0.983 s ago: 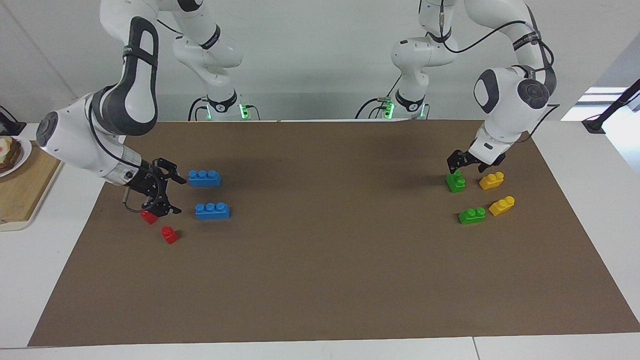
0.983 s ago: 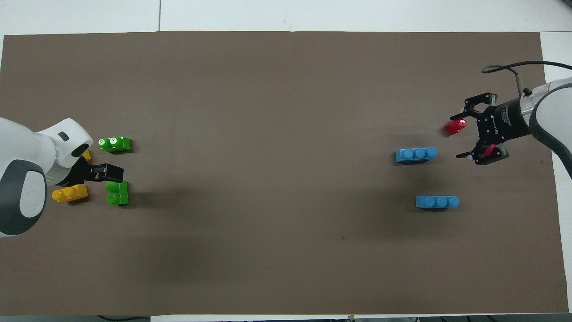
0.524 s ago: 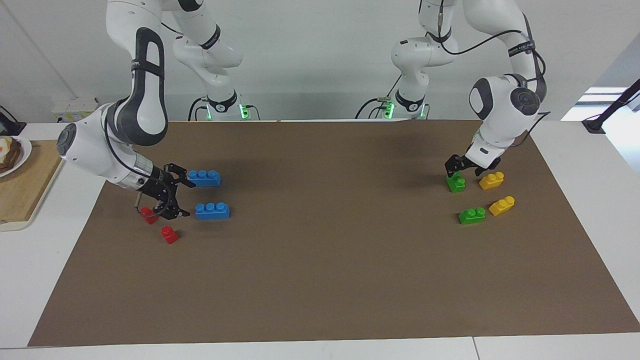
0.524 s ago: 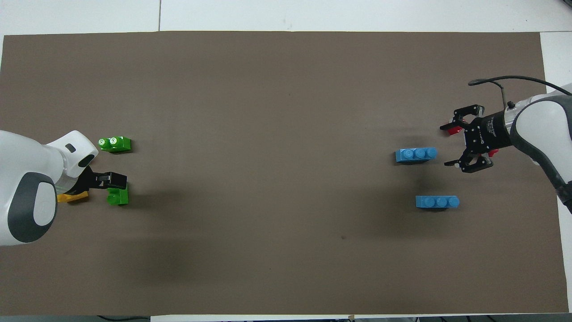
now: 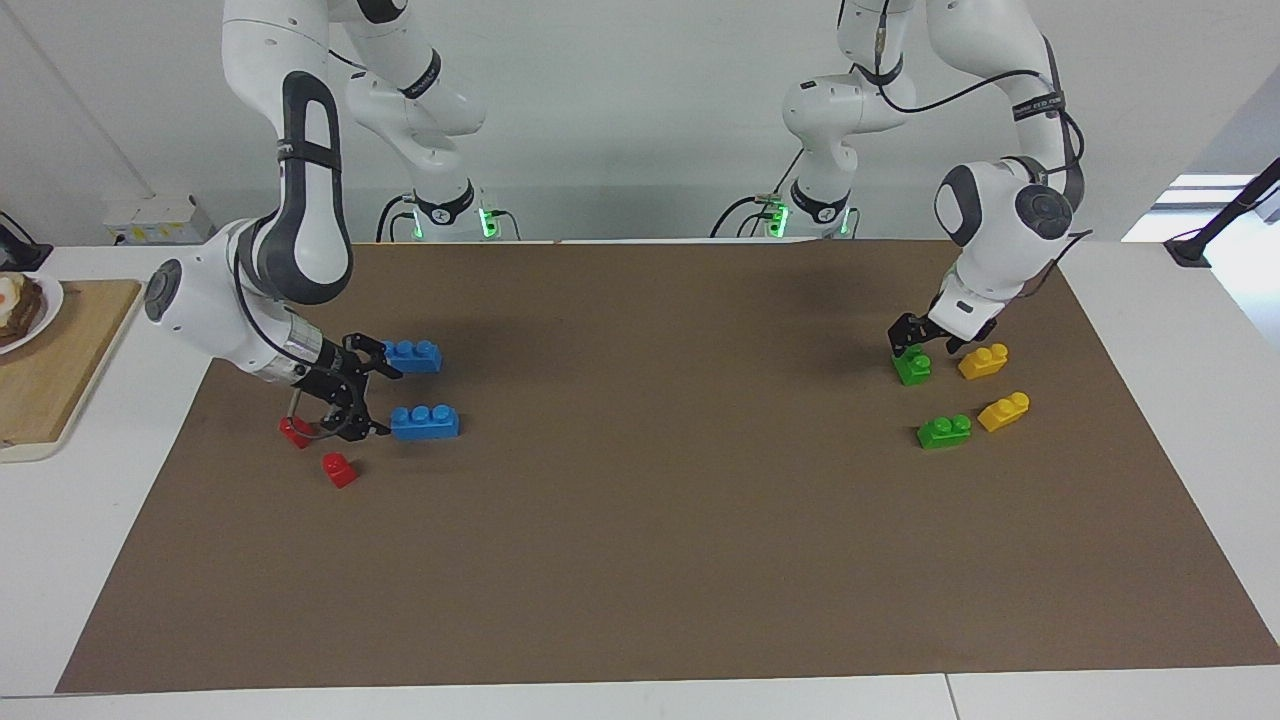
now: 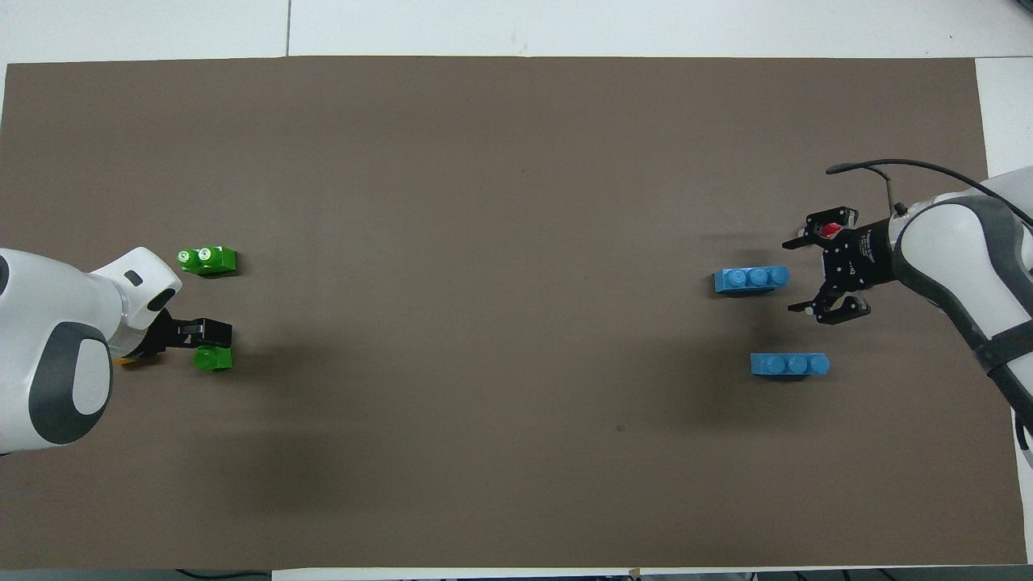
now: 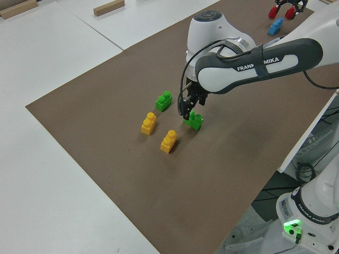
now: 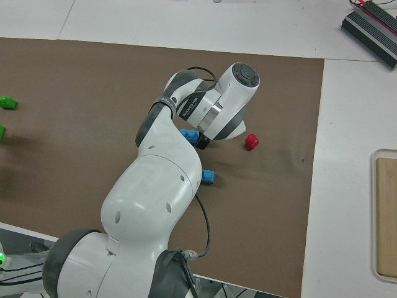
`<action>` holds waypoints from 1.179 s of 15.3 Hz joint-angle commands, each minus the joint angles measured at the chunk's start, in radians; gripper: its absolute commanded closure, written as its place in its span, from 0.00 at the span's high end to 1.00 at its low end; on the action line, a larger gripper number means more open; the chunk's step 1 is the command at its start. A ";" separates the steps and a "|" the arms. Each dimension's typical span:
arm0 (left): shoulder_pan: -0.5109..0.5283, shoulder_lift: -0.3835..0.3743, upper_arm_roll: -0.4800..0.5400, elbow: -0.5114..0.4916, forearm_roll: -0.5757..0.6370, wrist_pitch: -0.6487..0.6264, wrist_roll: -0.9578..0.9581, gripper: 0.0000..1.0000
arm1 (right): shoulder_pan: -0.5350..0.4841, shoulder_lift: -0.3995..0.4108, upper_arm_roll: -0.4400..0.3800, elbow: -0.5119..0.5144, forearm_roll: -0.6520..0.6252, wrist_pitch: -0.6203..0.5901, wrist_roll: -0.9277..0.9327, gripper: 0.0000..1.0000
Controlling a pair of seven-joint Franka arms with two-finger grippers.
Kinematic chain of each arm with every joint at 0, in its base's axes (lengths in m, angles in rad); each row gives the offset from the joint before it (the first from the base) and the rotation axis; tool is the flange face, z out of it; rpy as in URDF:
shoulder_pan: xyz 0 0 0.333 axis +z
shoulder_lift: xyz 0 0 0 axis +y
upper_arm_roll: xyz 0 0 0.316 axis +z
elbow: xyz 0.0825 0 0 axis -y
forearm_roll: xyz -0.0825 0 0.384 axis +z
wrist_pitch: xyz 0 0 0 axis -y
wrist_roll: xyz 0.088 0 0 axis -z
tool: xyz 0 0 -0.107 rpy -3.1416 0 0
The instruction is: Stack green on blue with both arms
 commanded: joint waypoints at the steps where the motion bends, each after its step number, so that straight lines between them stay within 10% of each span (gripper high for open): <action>1: 0.009 -0.008 -0.003 -0.038 0.012 0.044 0.010 1.00 | 0.006 -0.015 0.002 -0.054 0.025 0.052 -0.026 1.00; 16: 0.005 0.040 -0.003 -0.067 0.012 0.130 0.004 1.00 | -0.006 0.031 0.001 -0.103 0.076 0.154 -0.131 1.00; 18: 0.002 0.040 -0.003 -0.066 0.012 0.124 -0.002 0.86 | -0.006 0.031 0.001 -0.103 0.088 0.155 -0.131 1.00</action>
